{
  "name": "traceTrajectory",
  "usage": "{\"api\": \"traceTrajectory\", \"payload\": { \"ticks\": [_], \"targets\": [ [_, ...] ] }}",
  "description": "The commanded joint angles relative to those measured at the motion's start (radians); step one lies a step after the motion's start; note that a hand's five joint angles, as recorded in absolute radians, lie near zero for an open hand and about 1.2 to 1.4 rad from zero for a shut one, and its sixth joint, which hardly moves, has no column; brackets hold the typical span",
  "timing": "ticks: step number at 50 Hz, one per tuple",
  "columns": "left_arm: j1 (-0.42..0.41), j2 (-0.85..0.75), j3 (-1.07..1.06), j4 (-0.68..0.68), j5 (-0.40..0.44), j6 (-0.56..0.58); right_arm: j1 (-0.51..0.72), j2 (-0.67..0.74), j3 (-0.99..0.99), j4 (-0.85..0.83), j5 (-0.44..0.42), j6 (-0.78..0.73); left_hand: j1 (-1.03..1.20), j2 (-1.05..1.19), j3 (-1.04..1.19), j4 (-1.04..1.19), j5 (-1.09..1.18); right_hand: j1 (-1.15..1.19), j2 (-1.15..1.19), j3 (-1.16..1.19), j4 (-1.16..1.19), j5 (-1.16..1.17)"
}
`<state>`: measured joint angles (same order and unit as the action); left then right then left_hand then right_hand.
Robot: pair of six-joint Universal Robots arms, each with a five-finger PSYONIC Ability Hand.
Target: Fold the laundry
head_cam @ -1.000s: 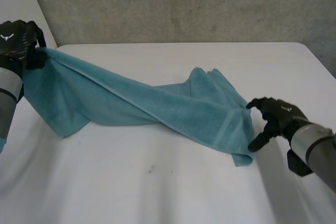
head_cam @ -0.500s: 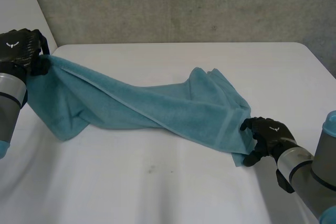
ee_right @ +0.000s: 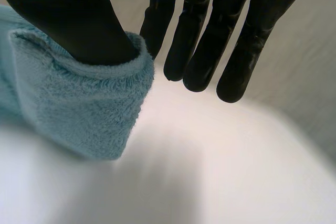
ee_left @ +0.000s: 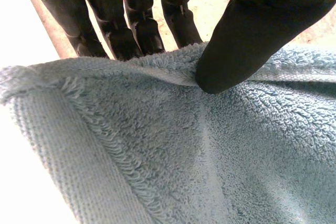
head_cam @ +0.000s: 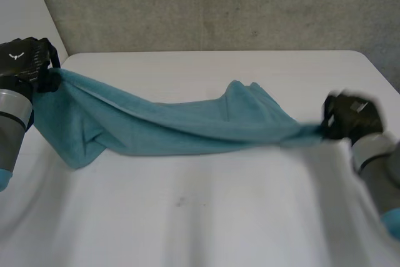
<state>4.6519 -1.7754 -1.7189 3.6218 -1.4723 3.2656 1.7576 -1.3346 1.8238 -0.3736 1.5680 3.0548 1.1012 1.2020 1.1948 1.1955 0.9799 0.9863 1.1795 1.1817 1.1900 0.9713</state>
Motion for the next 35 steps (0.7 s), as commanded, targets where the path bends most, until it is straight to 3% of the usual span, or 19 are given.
{"api": "traceTrajectory", "payload": {
  "ticks": [1,8,13,16,18,19,27,31,35],
  "targets": [
    [-0.008,0.046,-0.011,-0.029,0.006,0.006,-0.079,-0.264,-0.118,0.151,-0.078,-0.056,0.295,0.194,0.201,0.201,0.242,0.41,0.217,0.215,0.206,0.25],
    [-0.015,0.106,-0.007,-0.165,0.01,0.011,-0.096,-0.311,-0.271,0.458,-0.243,-0.226,0.295,0.194,0.201,0.201,0.242,0.41,0.217,0.215,0.206,0.25],
    [-0.016,0.12,-0.005,-0.258,0.01,0.028,-0.101,-0.197,-0.323,0.631,-0.249,-0.479,0.295,0.194,0.201,0.201,0.242,0.41,0.217,0.215,0.206,0.25],
    [-0.019,0.106,-0.005,-0.346,0.01,0.104,-0.096,-0.147,-0.334,0.68,-0.24,-0.571,0.295,0.194,0.201,0.201,0.242,0.41,0.217,0.215,0.206,0.25],
    [-0.019,0.102,-0.007,-0.362,0.01,0.128,-0.095,-0.051,-0.365,0.746,-0.211,-0.686,0.295,0.194,0.201,0.201,0.242,0.41,0.217,0.215,0.206,0.25],
    [-0.025,0.076,-0.008,-0.394,0.009,0.2,-0.095,0.004,-0.38,0.76,-0.182,-0.703,0.295,0.194,0.201,0.201,0.242,0.41,0.217,0.215,0.206,0.25],
    [-0.038,-0.11,0.048,-0.41,-0.006,0.428,-0.015,0.26,-0.504,0.759,-0.077,-0.723,0.295,0.194,0.201,0.201,0.242,0.41,0.217,0.215,0.206,0.25],
    [-0.051,-0.18,0.138,-0.407,-0.006,0.454,0.011,0.324,-0.583,0.756,-0.056,-0.731,0.295,0.194,0.201,0.201,0.242,0.41,0.217,0.215,0.206,0.25],
    [-0.093,-0.237,0.387,-0.397,-0.006,0.447,0.031,0.371,-0.892,0.619,0.029,-0.708,0.295,0.194,0.201,0.201,0.242,0.41,0.217,0.215,0.206,0.25]
  ]
}}
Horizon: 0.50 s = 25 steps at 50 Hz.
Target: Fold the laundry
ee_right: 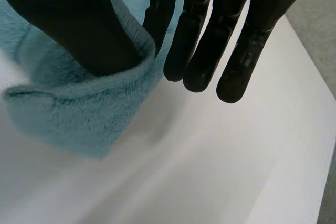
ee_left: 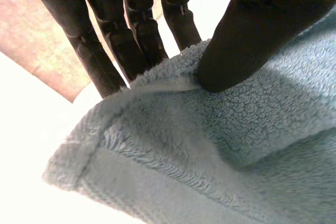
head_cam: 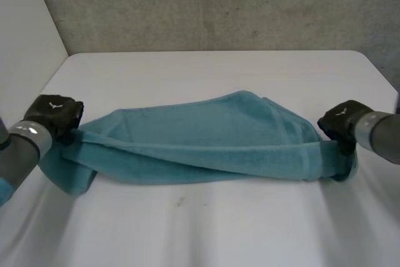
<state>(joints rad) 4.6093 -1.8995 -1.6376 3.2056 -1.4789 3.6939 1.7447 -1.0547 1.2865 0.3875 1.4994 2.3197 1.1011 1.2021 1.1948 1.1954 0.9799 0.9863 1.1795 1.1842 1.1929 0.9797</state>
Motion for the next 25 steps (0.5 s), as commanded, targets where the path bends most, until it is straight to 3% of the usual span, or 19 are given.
{"api": "traceTrajectory", "payload": {
  "ticks": [1,5,6,8,10,15,25],
  "targets": [
    [-0.056,-0.116,0.356,0.028,0.0,0.014,0.047,0.091,-0.41,-0.182,0.111,0.032,0.295,0.194,0.201,0.201,0.242,0.41,0.217,0.212,0.203,0.242],
    [-0.07,-0.11,0.548,0.13,0.002,-0.02,0.065,0.085,-0.66,-0.45,0.179,0.092,0.295,0.194,0.201,0.201,0.242,0.41,0.217,0.212,0.203,0.242],
    [-0.072,-0.102,0.621,0.23,0.0,-0.047,0.07,0.073,-0.705,-0.57,0.192,0.117,0.295,0.194,0.201,0.201,0.242,0.41,0.217,0.212,0.203,0.242],
    [-0.072,-0.075,0.688,0.379,-0.017,-0.104,0.07,0.062,-0.708,-0.628,0.199,0.124,0.295,0.194,0.201,0.201,0.242,0.41,0.217,0.212,0.203,0.242],
    [-0.072,-0.047,0.696,0.465,-0.033,-0.132,0.073,-0.023,-0.666,-0.81,0.209,0.139,0.295,0.194,0.201,0.201,0.242,0.41,0.217,0.212,0.203,0.242],
    [-0.069,-0.006,0.648,0.491,-0.078,-0.169,0.073,-0.151,-0.454,-0.854,0.193,0.148,0.295,0.194,0.201,0.201,0.242,0.41,0.217,0.212,0.203,0.242],
    [-0.055,0.025,0.305,0.485,0.003,-0.19,0.071,-0.232,-0.029,-0.854,0.099,0.171,0.295,0.194,0.201,0.201,0.242,0.41,0.217,0.212,0.203,0.242]
  ]
}}
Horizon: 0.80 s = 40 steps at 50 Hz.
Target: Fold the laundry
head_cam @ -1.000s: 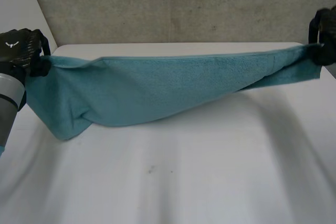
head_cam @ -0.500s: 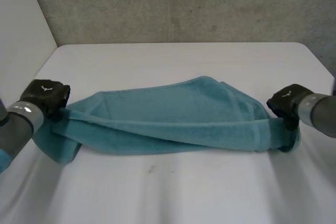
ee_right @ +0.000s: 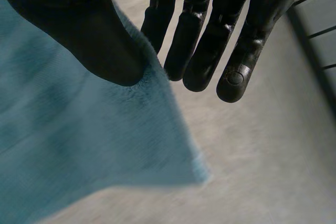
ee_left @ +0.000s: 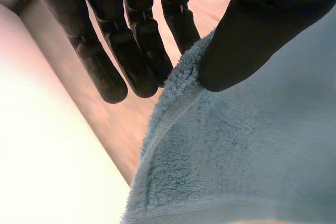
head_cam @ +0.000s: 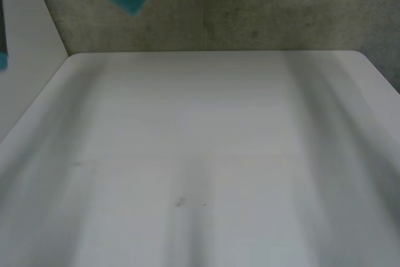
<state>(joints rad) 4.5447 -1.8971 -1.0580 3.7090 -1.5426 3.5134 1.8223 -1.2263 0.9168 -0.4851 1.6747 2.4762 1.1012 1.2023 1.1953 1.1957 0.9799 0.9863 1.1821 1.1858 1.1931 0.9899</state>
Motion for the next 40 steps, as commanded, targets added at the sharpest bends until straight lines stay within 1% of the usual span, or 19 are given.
{"api": "traceTrajectory", "payload": {
  "ticks": [1,4,5,7,10,16,22,25,26,27,29,30,34,37,40],
  "targets": [
    [0.01,0.021,-0.301,-0.018,0.078,-0.01,-0.006,-0.062,0.399,0.019,-0.085,0.018,0.295,0.194,0.201,0.201,0.242,0.41,0.214,0.211,0.203,0.232],
    [0.01,0.021,-0.347,-0.017,0.093,-0.008,-0.005,-0.059,0.496,0.017,-0.093,0.03,0.295,0.194,0.201,0.201,0.242,0.41,0.214,0.211,0.203,0.232],
    [0.011,-0.002,-0.422,-0.015,0.117,-0.011,-0.003,-0.058,0.517,0.019,-0.095,0.033,0.295,0.194,0.201,0.201,0.242,0.41,0.214,0.211,0.203,0.232],
    [0.01,-0.026,-0.456,-0.011,0.122,-0.01,-0.003,-0.058,0.537,0.019,-0.096,0.038,0.295,0.194,0.201,0.201,0.242,0.41,0.214,0.211,0.203,0.232],
    [0.007,-0.097,-0.51,-0.001,0.122,-0.005,-0.005,-0.038,0.625,0.02,-0.104,0.059,0.295,0.194,0.201,0.201,0.242,0.41,0.214,0.211,0.203,0.232],
    [0.008,-0.175,-0.579,-0.004,0.119,0.002,-0.003,0.089,0.701,0.031,-0.104,0.087,0.295,0.194,0.201,0.201,0.242,0.41,0.214,0.211,0.203,0.232],
    [0.014,-0.169,-0.641,-0.014,0.119,0.004,-0.011,0.091,0.781,0.062,-0.11,0.087,0.295,0.194,0.201,0.201,0.242,0.41,0.214,0.211,0.203,0.232],
    [0.036,-0.139,-0.681,-0.023,0.118,0.004,-0.018,0.065,0.801,0.071,-0.11,0.089,0.281,0.18,0.187,0.186,0.228,0.41,0.214,0.211,0.203,0.232],
    [0.046,-0.113,-0.7,-0.026,0.121,0.004,-0.026,0.053,0.809,0.072,-0.112,0.09,0.159,0.058,0.065,0.064,0.106,0.41,0.214,0.211,0.203,0.232],
    [0.057,-0.09,-0.717,-0.027,0.124,0.002,-0.069,0.015,0.838,0.074,-0.116,0.092,-0.014,-0.115,-0.108,-0.109,-0.067,0.41,0.214,0.211,0.203,0.232],
    [0.065,-0.077,-0.729,-0.029,0.124,0.002,-0.095,-0.005,0.853,0.072,-0.128,0.092,-0.244,-0.345,-0.338,-0.338,-0.297,0.41,0.214,0.211,0.203,0.232],
    [0.068,-0.073,-0.732,-0.029,0.125,0.002,-0.104,-0.013,0.858,0.072,-0.136,0.092,-0.323,-0.424,-0.417,-0.418,-0.376,0.41,0.214,0.211,0.203,0.232],
    [0.079,-0.072,-0.743,-0.037,0.131,0.001,-0.143,-0.022,0.858,0.071,-0.185,0.11,-0.409,-0.51,-0.503,-0.503,-0.462,0.41,0.214,0.211,0.203,0.232],
    [0.088,-0.08,-0.749,-0.06,0.144,0.001,-0.152,-0.021,0.853,0.074,-0.191,0.125,-0.474,-0.575,-0.568,-0.568,-0.527,0.41,0.214,0.211,0.203,0.232],
    [0.106,-0.082,-0.752,-0.099,0.159,0.001,-0.182,-0.016,0.844,0.074,-0.199,0.184,-0.524,-0.625,-0.618,-0.618,-0.577,0.41,0.214,0.211,0.203,0.232]
  ]
}}
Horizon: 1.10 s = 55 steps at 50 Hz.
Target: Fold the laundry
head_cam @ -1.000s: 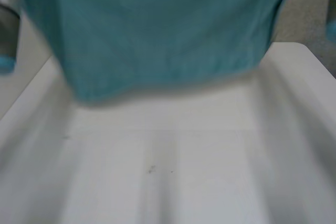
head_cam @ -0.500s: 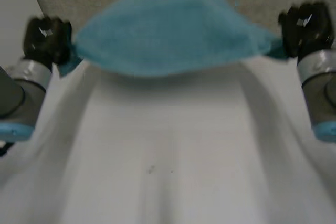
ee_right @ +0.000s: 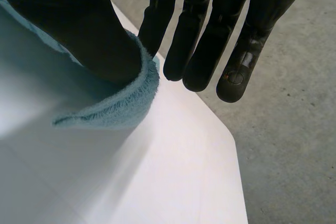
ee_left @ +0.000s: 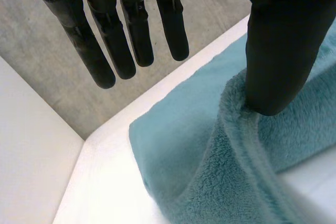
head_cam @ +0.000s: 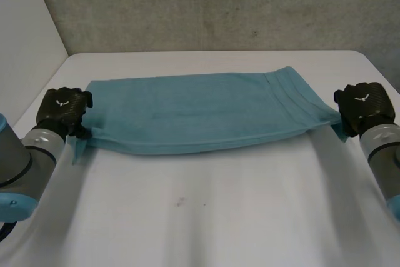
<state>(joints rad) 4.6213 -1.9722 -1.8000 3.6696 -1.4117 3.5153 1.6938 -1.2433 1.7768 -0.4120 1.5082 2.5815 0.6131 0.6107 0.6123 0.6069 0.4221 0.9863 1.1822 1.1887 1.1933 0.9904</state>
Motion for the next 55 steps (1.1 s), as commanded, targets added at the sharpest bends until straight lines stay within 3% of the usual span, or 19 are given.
{"api": "traceTrajectory", "payload": {
  "ticks": [1,17,38,55],
  "targets": [
    [0.03,-0.007,-0.01,-0.06,0.028,-0.001,-0.059,0.002,-0.019,0.001,-0.033,0.089,-0.036,-0.033,-0.035,-0.029,-0.019,0.41,0.214,0.208,0.203,0.231],
    [0.087,0.009,-0.039,-0.203,0.063,0.001,-0.082,0.045,-0.051,0.036,-0.037,0.152,-0.053,-0.051,-0.052,-0.047,-0.037,0.41,0.214,0.208,0.203,0.231],
    [0.021,-0.046,-0.041,-0.186,0.062,-0.018,-0.075,0.084,-0.05,0.036,-0.037,0.147,-0.012,-0.01,-0.011,-0.006,0.004,0.41,0.214,0.208,0.203,0.231],
    [-0.079,-0.01,-0.065,-0.197,0.053,-0.038,-0.074,0.087,-0.05,0.036,-0.04,0.144,-0.018,-0.016,-0.017,-0.012,-0.001,0.41,0.214,0.208,0.203,0.231]
  ]
}}
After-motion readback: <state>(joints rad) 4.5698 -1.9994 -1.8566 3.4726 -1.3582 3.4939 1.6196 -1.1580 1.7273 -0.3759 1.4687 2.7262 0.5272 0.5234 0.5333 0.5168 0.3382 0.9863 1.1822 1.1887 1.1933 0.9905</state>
